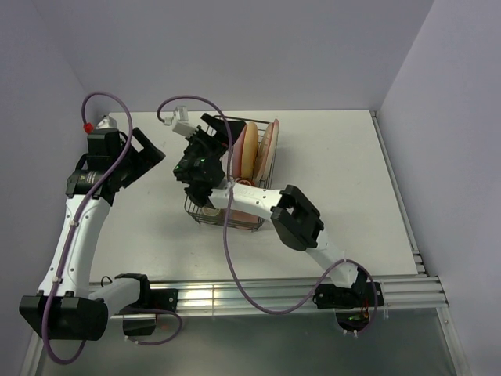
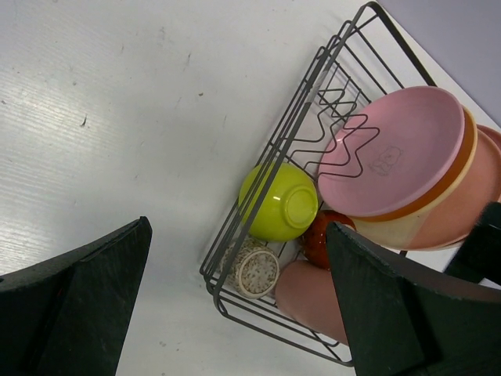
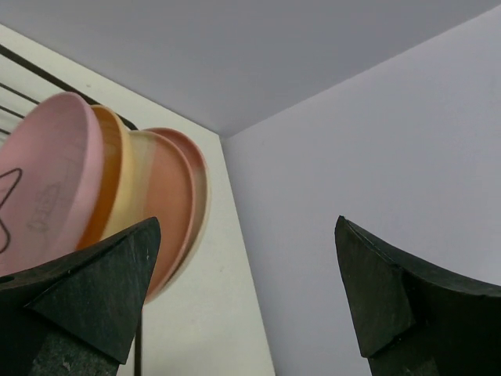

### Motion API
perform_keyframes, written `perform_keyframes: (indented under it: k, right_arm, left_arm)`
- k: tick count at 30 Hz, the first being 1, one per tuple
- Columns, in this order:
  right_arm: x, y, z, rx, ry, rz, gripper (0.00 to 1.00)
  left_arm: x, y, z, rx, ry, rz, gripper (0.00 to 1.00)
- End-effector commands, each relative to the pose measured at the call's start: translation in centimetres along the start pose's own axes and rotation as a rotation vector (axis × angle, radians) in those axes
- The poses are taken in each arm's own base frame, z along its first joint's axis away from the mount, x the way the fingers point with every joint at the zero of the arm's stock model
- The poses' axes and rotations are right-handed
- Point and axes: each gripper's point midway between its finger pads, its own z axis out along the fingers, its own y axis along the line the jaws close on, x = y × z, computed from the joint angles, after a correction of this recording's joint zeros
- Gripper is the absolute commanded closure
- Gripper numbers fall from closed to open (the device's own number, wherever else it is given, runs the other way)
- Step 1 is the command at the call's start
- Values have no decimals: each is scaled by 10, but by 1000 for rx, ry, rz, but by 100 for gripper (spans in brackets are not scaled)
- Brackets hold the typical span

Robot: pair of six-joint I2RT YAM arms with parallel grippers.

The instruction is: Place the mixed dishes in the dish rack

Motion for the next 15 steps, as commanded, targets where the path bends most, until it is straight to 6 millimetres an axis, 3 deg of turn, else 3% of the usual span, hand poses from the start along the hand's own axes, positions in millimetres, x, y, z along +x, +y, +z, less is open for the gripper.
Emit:
perform_keyframes:
  k: [1,3,5,9,13,15]
  right_arm:
    - [38,-55,-7,-90,147,498,0]
    - [40,-85,-1,-110,191,601,0]
    - [49,-107,18,-90,245,670,0]
    - [60,-123,34,-58,273,664,0]
    - [66,-173,34,-43,263,812,0]
    - [70,-212,36,-23,256,988,0]
  left_arm:
    - [-6,1,1,3,-32,28,1]
    - [-5,2,2,0,-29,27,1]
    - [-8,6,3,-27,-40,20,1]
    - [-9,3,2,-17,-44,14,1]
    - [-11,5,1,-26,-51,9,1]
    - [-10,5,2,-28,-49,5,1]
